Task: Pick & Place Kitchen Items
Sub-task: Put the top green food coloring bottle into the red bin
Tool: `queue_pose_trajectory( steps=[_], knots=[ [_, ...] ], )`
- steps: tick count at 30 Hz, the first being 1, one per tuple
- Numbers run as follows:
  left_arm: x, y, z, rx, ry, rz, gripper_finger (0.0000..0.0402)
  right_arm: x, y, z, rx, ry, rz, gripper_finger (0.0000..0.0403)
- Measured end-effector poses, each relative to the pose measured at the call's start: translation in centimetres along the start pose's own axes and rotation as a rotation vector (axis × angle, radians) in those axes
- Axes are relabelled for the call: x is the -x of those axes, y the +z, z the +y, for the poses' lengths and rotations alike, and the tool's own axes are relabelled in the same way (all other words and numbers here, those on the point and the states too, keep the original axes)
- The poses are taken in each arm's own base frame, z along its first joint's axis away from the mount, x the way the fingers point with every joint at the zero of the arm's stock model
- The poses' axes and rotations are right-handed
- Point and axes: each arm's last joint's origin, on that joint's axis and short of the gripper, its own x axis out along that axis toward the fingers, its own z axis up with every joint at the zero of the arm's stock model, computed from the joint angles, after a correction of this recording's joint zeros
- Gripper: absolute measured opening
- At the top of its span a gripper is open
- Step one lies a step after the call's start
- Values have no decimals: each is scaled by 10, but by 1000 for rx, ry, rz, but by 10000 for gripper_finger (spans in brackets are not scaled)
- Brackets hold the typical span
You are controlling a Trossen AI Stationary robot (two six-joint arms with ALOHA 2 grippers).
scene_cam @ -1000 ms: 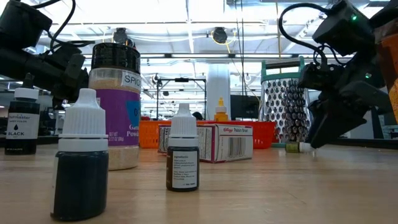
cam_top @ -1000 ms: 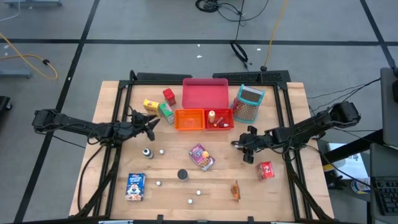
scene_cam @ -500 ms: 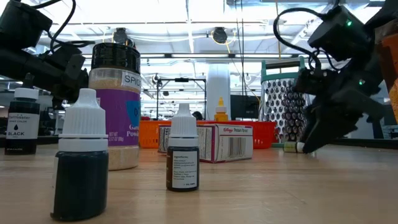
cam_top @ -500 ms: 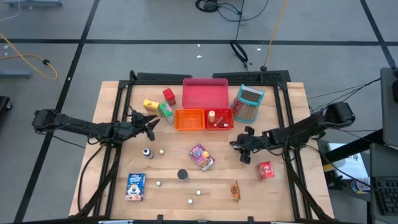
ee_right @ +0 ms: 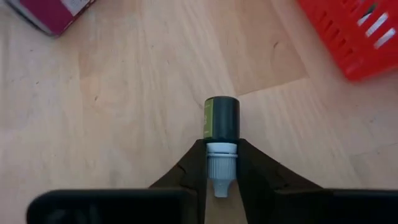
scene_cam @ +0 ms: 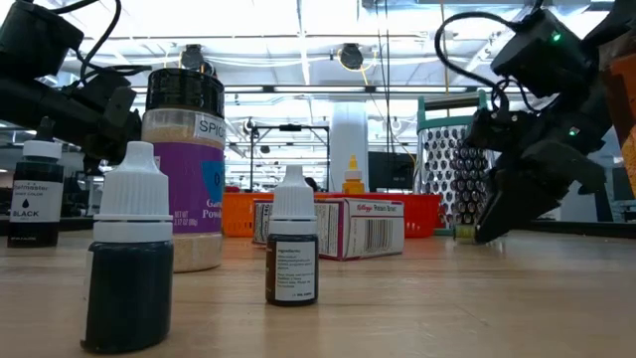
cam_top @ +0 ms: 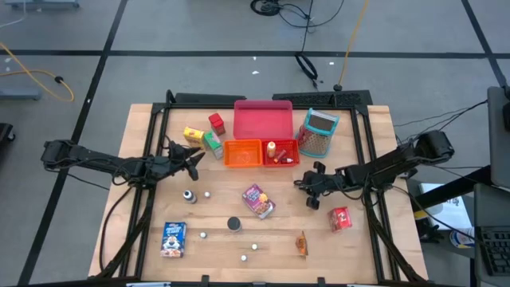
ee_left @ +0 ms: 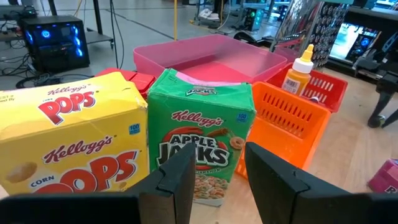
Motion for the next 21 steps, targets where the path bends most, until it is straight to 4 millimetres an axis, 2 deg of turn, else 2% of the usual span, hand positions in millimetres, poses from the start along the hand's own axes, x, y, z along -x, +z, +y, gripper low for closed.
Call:
queue_pose_trajectory(
  steps=[7,15,21],
  knots=[
    [0,0,0,1,0,0,141,15,15,1,-9,1,-119,52],
    [0,0,0,4,-1,-2,141,32,58,0,-1,-54,-304,52],
    [0,1,0,10,-3,-6,141,35,79,-14,-15,-135,-380,52]
  ],
)
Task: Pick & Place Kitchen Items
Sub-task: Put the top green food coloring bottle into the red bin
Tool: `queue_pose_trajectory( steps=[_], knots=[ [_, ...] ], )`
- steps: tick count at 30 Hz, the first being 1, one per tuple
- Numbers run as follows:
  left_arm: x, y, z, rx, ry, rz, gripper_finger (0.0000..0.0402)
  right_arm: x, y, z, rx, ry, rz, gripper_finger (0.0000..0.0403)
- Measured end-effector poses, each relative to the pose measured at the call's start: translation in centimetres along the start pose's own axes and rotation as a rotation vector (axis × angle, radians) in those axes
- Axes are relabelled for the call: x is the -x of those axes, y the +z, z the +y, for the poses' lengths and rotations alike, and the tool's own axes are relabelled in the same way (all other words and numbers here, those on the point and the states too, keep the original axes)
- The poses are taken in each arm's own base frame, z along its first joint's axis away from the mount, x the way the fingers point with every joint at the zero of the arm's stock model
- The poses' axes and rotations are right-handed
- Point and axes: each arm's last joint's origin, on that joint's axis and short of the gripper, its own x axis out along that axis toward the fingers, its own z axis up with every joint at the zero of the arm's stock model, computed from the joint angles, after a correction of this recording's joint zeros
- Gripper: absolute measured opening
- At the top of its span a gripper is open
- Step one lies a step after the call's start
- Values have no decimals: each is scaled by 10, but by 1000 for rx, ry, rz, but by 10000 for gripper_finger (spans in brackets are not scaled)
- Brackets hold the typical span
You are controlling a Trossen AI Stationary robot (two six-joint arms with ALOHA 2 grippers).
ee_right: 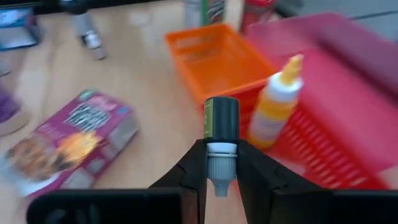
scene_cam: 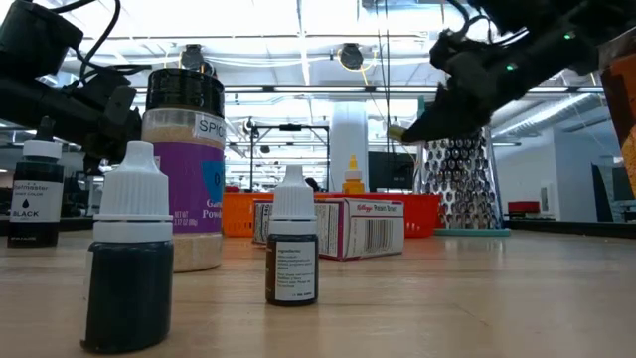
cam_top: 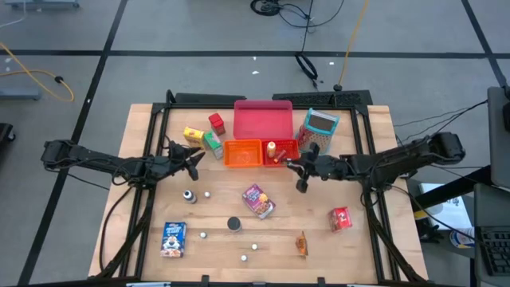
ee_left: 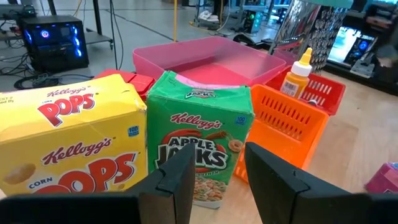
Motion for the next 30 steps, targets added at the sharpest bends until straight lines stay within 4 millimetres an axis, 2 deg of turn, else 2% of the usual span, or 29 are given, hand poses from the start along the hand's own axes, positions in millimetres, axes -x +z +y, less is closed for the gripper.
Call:
queue_pose_trajectory(
  steps=[5,16,22,30],
  knots=[
    [0,0,0,3,0,0,141,-8,2,-17,-26,-116,-9,52],
    [0,0,0,18,-2,0,141,-34,-5,-36,-48,-204,4,52],
    [0,0,0,18,-2,0,141,-42,-6,-38,-64,-210,-16,52],
    [0,0,0,18,-2,0,141,-43,-6,-37,-68,-209,-22,74]
  ],
)
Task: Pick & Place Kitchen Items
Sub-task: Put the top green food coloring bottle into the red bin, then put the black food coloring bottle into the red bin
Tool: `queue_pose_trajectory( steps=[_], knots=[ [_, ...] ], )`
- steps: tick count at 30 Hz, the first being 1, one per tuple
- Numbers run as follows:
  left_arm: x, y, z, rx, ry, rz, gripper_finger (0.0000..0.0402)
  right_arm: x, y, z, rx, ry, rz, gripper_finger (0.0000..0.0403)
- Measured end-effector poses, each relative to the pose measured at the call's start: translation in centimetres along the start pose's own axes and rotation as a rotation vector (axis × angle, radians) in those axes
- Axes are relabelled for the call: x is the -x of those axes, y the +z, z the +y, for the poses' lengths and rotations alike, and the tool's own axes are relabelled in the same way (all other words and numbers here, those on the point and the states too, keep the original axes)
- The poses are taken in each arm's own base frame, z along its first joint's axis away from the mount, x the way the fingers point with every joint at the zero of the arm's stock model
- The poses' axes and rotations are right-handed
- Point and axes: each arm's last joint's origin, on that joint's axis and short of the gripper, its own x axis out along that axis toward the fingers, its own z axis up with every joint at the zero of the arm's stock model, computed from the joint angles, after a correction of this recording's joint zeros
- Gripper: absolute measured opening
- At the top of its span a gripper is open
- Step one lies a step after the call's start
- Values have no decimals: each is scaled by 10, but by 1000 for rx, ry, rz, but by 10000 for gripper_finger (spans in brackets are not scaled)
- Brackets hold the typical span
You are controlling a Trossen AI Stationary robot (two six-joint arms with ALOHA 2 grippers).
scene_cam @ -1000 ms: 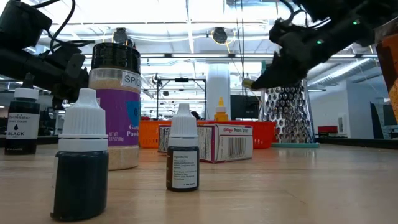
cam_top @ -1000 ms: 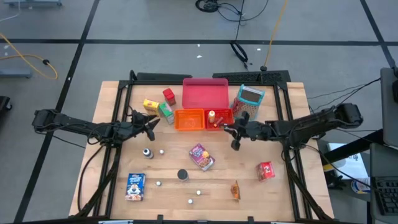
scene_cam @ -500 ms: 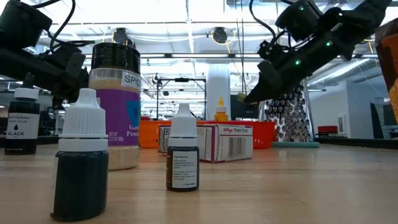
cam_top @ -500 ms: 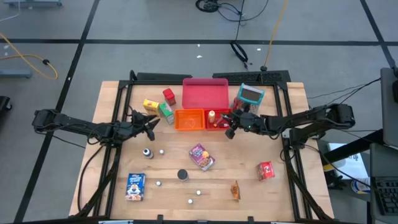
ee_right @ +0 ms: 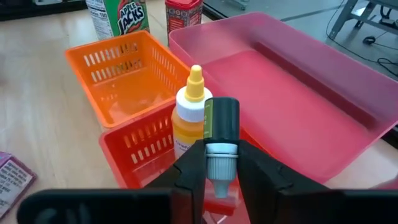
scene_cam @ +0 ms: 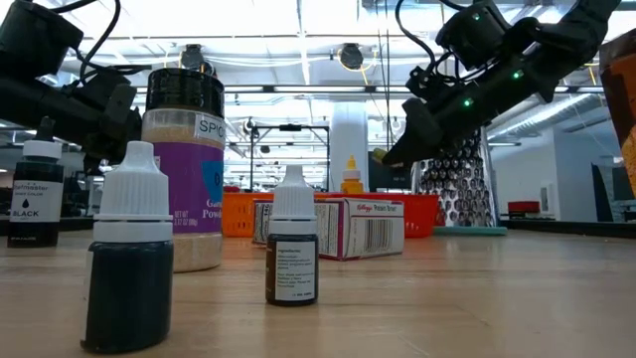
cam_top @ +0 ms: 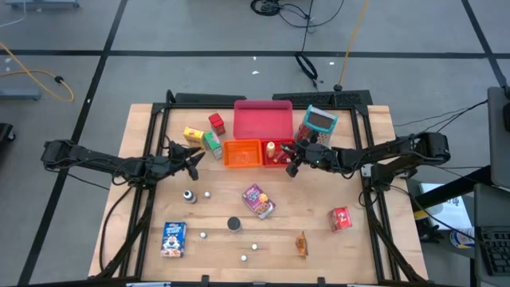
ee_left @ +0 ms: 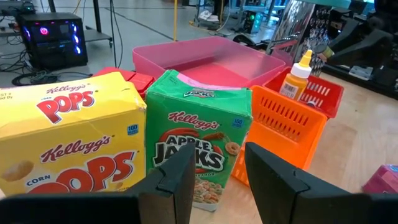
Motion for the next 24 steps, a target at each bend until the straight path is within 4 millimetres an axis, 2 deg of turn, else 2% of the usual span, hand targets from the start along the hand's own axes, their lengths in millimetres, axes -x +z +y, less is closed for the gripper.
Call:
queue_pose_trajectory(
  steps=[19,24],
  knots=[
    [0,0,0,-1,0,0,141,0,-1,-2,14,-55,-7,115],
    [0,0,0,-1,-9,4,141,2,1,5,21,-25,-47,113]
  ],
)
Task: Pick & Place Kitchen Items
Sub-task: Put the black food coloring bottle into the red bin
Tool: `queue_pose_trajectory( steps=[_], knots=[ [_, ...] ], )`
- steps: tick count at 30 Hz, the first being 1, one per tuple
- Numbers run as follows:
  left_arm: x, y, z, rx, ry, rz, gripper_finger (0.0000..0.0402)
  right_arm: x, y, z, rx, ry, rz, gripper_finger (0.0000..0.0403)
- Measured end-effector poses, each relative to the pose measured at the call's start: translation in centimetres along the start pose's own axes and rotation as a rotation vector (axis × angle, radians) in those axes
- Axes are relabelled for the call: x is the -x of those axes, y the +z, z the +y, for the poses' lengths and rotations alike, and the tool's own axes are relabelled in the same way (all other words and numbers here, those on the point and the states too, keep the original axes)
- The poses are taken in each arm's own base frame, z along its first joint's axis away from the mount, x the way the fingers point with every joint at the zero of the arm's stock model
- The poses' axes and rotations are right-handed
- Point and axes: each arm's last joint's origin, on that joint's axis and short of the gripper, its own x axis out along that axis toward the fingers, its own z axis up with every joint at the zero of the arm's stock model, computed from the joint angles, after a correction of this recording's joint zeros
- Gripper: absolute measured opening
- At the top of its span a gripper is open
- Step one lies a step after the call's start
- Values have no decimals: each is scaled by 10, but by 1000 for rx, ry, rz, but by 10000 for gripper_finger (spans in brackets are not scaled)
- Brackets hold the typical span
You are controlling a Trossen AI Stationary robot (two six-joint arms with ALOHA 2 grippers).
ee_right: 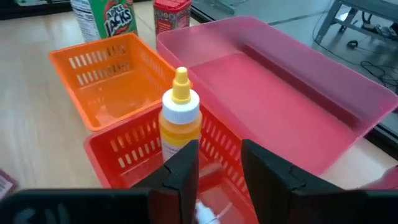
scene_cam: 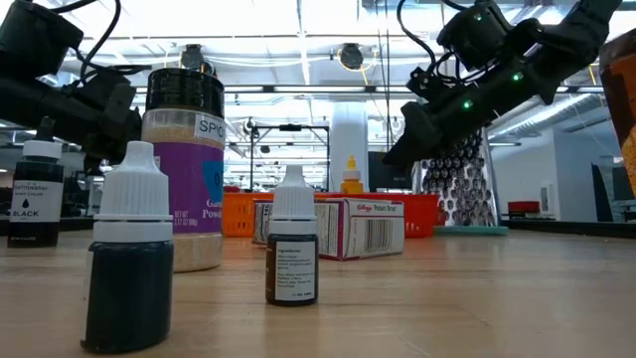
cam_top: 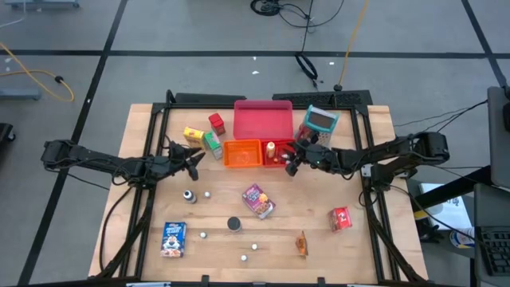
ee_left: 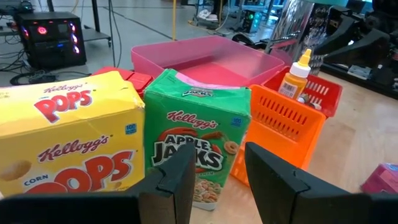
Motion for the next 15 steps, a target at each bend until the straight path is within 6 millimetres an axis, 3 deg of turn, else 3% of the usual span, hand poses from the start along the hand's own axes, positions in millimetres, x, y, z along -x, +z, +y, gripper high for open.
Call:
queue_pose_trajectory(
  steps=[8,15],
  knots=[
    [1,7,-7,-30,-169,-27,141,8,5,16,32,71,-67,103],
    [7,20,-20,-12,-539,-77,141,17,7,27,43,122,-88,113]
  ],
)
